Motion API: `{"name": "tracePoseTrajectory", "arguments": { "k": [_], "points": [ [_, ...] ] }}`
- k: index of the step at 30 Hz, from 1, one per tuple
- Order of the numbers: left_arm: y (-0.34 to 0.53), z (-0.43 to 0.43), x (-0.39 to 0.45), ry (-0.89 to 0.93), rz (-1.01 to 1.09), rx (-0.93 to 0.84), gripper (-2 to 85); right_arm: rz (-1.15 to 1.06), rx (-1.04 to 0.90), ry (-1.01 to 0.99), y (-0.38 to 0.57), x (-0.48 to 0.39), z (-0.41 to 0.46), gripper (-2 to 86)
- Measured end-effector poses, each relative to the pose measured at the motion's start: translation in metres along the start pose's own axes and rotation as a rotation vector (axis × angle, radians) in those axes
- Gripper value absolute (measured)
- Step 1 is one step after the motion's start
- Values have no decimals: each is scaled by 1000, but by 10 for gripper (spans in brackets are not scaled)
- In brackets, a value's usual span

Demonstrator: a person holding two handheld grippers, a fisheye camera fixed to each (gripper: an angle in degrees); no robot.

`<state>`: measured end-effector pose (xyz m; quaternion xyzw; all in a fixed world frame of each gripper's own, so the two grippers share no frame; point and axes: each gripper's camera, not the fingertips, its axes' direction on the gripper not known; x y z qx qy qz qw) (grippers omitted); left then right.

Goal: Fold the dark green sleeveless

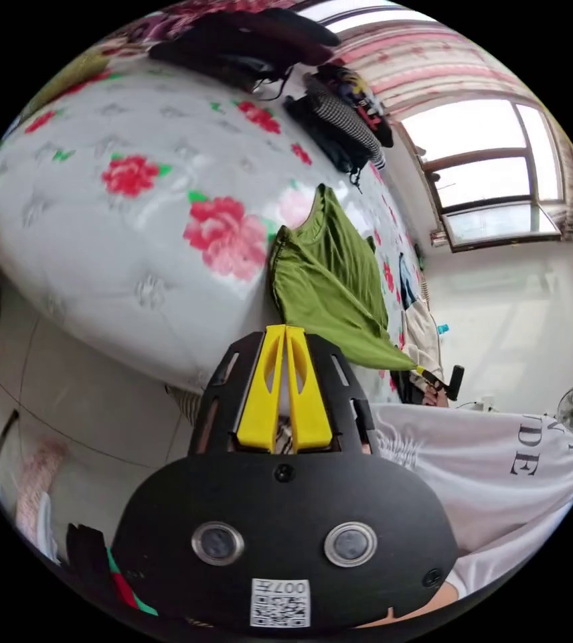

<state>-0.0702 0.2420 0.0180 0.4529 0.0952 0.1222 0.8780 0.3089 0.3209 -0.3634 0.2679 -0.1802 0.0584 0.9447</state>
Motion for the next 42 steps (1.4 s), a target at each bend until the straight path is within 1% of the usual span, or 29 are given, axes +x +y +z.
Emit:
{"name": "tracePoseTrajectory", "arguments": {
  "k": [3, 5, 7, 10, 13, 15, 16, 18, 20, 22, 23, 25, 26, 28, 30, 32, 34, 35, 37, 39, 42],
  "points": [
    [38, -23, -10, 61, -4, 44, -10, 50, -12, -35, 33, 17, 7, -3],
    [47, -40, -5, 93, 24, 69, -10, 60, 0, -55, 48, 21, -2, -3],
    [47, -54, 5, 117, 67, 92, -10, 57, 31, -78, 58, 25, -20, -3],
    [25, -64, 24, 132, 146, 124, -10, 36, 80, -107, 52, 32, -43, -2],
    [-33, -53, 39, 160, 208, 132, -10, 32, 126, -140, 23, 53, -60, -2],
    [-95, -29, 44, 153, 152, 106, -9, 62, 147, -143, -4, 72, -66, -2],
    [-111, -21, 44, 141, 129, 95, -9, 77, 152, -148, -25, 85, -68, -2],
    [-169, 14, 48, 78, 78, 72, -8, 93, 157, -132, -59, 104, -66, -2],
    [-206, 43, 46, 44, 17, 66, -5, 116, 153, -108, -94, 125, -59, -1],
    [-231, 69, 39, 16, -52, 100, 3, 182, 178, -76, -134, 156, -43, 1],
    [-242, 83, 35, -20, -108, 129, 29, 213, 194, -56, -141, 166, -38, 1],
    [-252, 99, 31, -43, -138, 156, 82, 319, 261, 45, -151, 197, -20, 7],
    [-254, 107, 31, -44, -141, 146, 97, 340, 262, 53, -150, 204, -15, 9],
    [-249, 114, 35, -35, -104, 143, 97, 382, 258, 68, -133, 227, -1, 16],
    [-230, 116, 42, -45, -40, 140, 94, 374, 248, 61, -105, 237, 5, 20],
    [-185, 117, 53, -90, 43, 124, 88, 374, 247, 61, -64, 243, 8, 22],
    [-143, 121, 64, -126, 106, 98, 82, 432, 252, 71, 4, 254, 9, 22],
    [-114, 126, 71, -140, 129, 74, 78, 458, 254, 71, 22, 257, 10, 22],
    [-73, 138, 87, -138, 169, 40, 77, 571, 261, 25, 88, 277, 21, 23],
    [-31, 163, 111, -118, 208, -20, 79, 630, 269, -52, 125, 291, 36, 24],
    [-6, 190, 135, -95, 251, -41, 82, 661, 258, -107, 155, 304, 67, 25]
  ]
}}
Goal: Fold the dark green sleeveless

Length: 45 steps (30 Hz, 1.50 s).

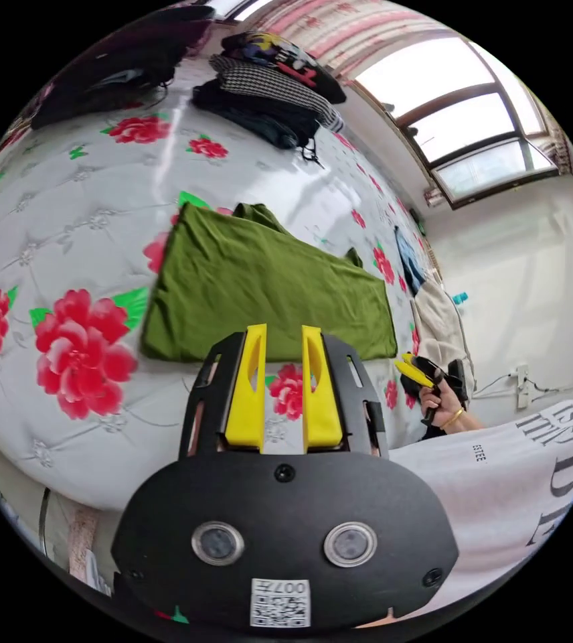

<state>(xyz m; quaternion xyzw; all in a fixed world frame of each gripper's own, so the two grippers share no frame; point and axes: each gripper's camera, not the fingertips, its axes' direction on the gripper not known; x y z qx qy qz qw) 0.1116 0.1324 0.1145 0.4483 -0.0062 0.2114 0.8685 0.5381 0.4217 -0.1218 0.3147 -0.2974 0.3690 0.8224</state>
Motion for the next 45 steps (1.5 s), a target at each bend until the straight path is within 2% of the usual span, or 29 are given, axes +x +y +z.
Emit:
{"name": "tracePoseTrajectory", "arguments": {
  "k": [4, 6, 8, 11, 14, 17, 20, 22, 25, 28, 30, 32, 35, 40, 45],
  "points": [
    [7, 51, 30, 5, 46, -59, 86, 40, 45, -18, 17, 28, 19, 18],
    [9, 78, 30, -60, 47, -118, 82, 36, 44, -43, 26, 35, 23, 11],
    [15, 84, 27, -95, 65, -113, 73, 11, 49, -40, 37, 36, 25, 6],
    [25, 70, 17, -47, 37, -104, 81, -83, 66, -64, 52, 20, 18, 3],
    [48, 38, 4, -32, 26, -47, 82, -264, 41, -25, 59, -34, 19, 1],
    [79, 9, -26, -12, -38, -10, 81, -531, -64, 40, 75, -123, 53, 1],
    [111, -19, -62, -3, -112, 28, 80, -839, -227, 139, 128, -220, 130, 1],
    [129, -35, -85, -1, -157, 57, 80, -1050, -366, 189, 197, -274, 212, 2],
    [152, -52, -123, 6, -232, 85, 81, -1183, -519, 230, 285, -290, 325, 6],
    [166, -58, -159, 36, -294, 85, 84, -1195, -682, 220, 354, -271, 427, 14],
    [169, -59, -176, 60, -314, 85, 86, -1182, -805, 228, 388, -253, 474, 19],
    [169, -60, -190, 73, -310, 77, 86, -1180, -844, 227, 409, -238, 494, 22],
    [167, -60, -202, 90, -280, 64, 87, -1173, -760, 192, 408, -224, 481, 26],
    [163, -57, -207, 101, -209, 34, 92, -981, -396, 319, 326, -190, 430, 33],
    [153, -57, -199, 13, -61, 10, 92, -853, -475, 414, 300, -148, 469, 28]
  ]
}}
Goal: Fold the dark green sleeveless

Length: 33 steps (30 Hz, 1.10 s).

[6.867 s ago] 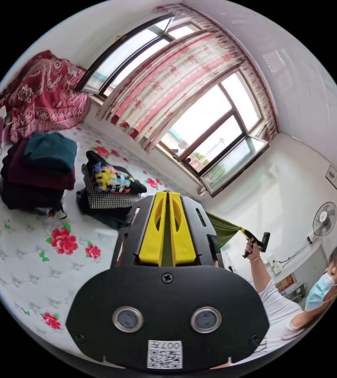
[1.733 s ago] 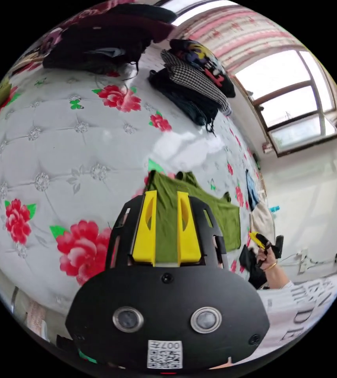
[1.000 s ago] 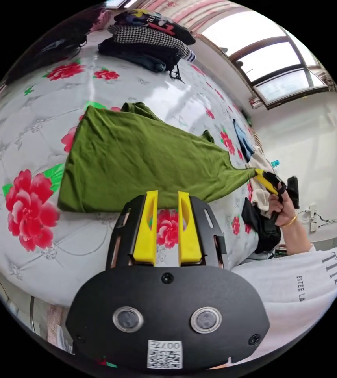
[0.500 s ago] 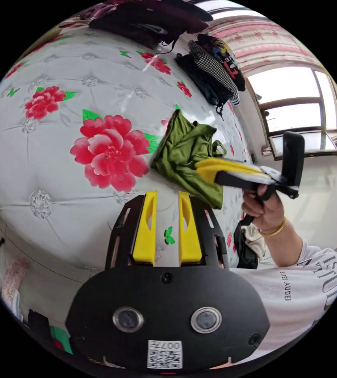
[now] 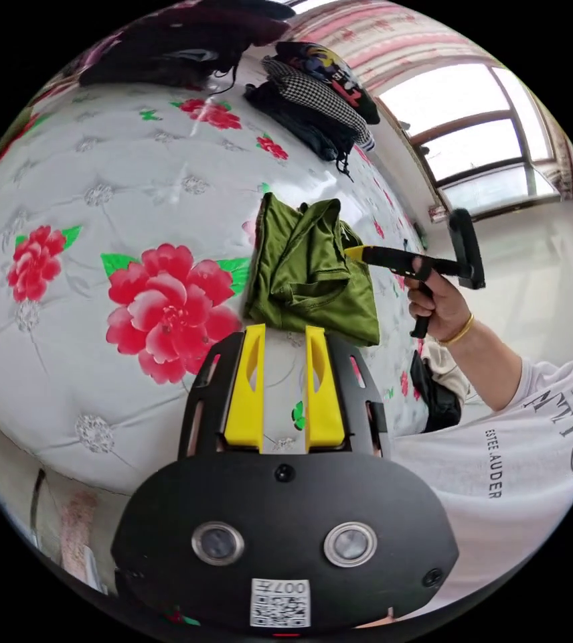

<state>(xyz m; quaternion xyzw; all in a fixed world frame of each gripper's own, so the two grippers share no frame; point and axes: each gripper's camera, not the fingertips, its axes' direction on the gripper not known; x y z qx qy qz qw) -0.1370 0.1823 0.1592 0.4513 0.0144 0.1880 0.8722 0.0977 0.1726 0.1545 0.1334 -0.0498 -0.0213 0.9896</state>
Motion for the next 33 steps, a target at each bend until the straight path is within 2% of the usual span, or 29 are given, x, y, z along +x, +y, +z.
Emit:
{"name": "tracePoseTrajectory", "arguments": {
  "k": [2, 8, 12, 14, 17, 19, 23, 25, 29, 32, 33],
  "points": [
    [-1, 2, -6, 13, 0, -11, 91, 7, -55, 8, -5, 2, 21, 16],
    [14, 1, -46, 41, -55, -23, 90, -121, 30, -53, -46, -41, 26, 9],
    [17, 3, -77, 69, -90, -42, 95, -235, -156, -107, -75, -76, 75, 39],
    [14, 6, -89, 110, -102, -46, 100, -233, -162, -68, -71, -68, 81, 45],
    [7, 16, -108, 177, -110, -69, 114, -133, -19, -175, -43, -12, 35, 51],
    [4, 25, -119, 209, -119, -95, 124, 2, 84, -260, 2, 60, -12, 55],
    [-5, 46, -144, 295, -148, -130, 140, 302, 112, -230, 87, 181, -49, 65],
    [-11, 53, -153, 313, -157, -144, 140, 477, 101, -301, 134, 240, -49, 68],
    [-24, 69, -172, 327, -175, -178, 119, 556, 88, -423, 155, 275, -31, 62],
    [-33, 84, -186, 320, -197, -189, 49, 588, 118, -471, 152, 296, -35, 44],
    [-36, 85, -188, 341, -197, -184, 34, 565, 125, -541, 147, 301, -37, 36]
  ]
}}
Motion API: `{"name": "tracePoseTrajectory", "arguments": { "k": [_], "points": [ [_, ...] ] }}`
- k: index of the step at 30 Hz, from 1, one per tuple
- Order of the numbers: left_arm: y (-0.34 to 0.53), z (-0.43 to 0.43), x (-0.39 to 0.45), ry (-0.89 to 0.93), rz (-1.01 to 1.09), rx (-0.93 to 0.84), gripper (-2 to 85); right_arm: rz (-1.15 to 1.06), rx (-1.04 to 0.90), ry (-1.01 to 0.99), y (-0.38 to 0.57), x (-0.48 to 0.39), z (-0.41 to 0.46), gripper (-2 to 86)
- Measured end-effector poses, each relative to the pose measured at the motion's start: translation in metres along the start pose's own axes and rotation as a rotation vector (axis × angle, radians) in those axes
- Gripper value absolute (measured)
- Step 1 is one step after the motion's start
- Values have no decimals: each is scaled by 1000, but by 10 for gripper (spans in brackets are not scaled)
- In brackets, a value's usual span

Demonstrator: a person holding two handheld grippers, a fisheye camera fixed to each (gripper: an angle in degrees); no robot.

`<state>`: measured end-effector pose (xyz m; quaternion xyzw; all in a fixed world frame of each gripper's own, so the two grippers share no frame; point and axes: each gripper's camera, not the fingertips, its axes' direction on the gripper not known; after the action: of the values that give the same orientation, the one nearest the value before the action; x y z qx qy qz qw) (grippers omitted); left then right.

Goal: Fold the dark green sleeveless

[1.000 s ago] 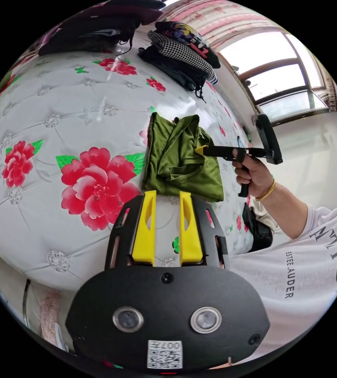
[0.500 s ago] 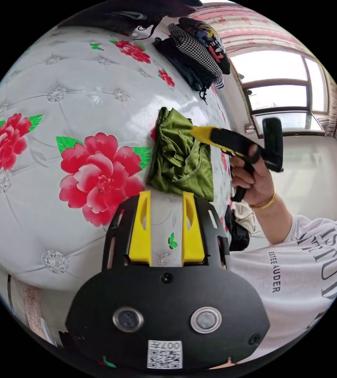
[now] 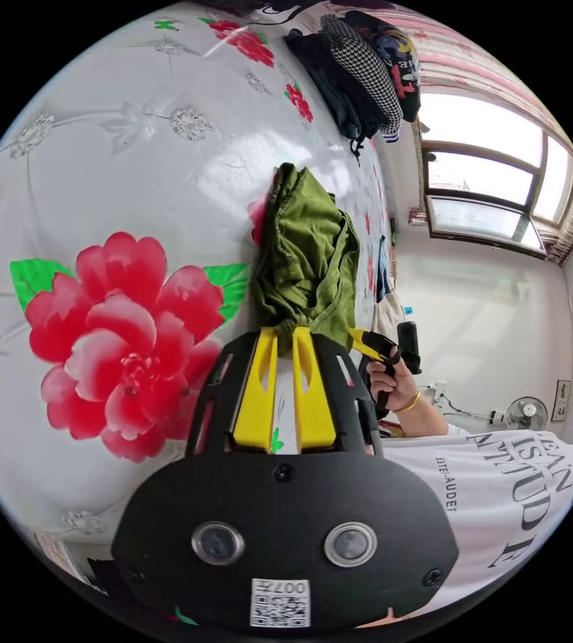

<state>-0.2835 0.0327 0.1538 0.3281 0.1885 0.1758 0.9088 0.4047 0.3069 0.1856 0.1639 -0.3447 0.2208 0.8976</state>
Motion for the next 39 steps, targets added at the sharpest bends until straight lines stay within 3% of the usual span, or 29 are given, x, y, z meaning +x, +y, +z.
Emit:
{"name": "tracePoseTrajectory", "arguments": {
  "k": [8, 12, 18, 21, 24, 27, 32, 35, 39],
  "points": [
    [-93, -58, 71, 228, 170, 141, 5, -150, 32, -242, -66, -90, -91, 9],
    [-195, -100, 136, 265, 319, 213, 3, -301, 92, -269, -167, -192, -167, 5],
    [-357, -220, 324, 270, 695, 456, 6, -668, 287, -228, -291, -415, -284, 4],
    [-399, -249, 367, 222, 739, 541, 10, -791, 389, -197, -327, -496, -319, 6],
    [-430, -244, 360, 197, 655, 565, 20, -783, 437, -182, -376, -529, -320, 10],
    [-466, -193, 307, 110, 468, 537, 44, -676, 449, -144, -429, -521, -290, 18],
    [-454, -110, 207, -136, 274, 470, 80, -489, 394, -86, -477, -444, -227, 44],
    [-391, -52, 155, -190, 279, 421, 82, -440, 317, 22, -448, -371, -183, 55],
    [-270, 57, 108, -351, 308, 244, 85, -388, 173, 241, -338, -259, -121, 67]
  ]
}}
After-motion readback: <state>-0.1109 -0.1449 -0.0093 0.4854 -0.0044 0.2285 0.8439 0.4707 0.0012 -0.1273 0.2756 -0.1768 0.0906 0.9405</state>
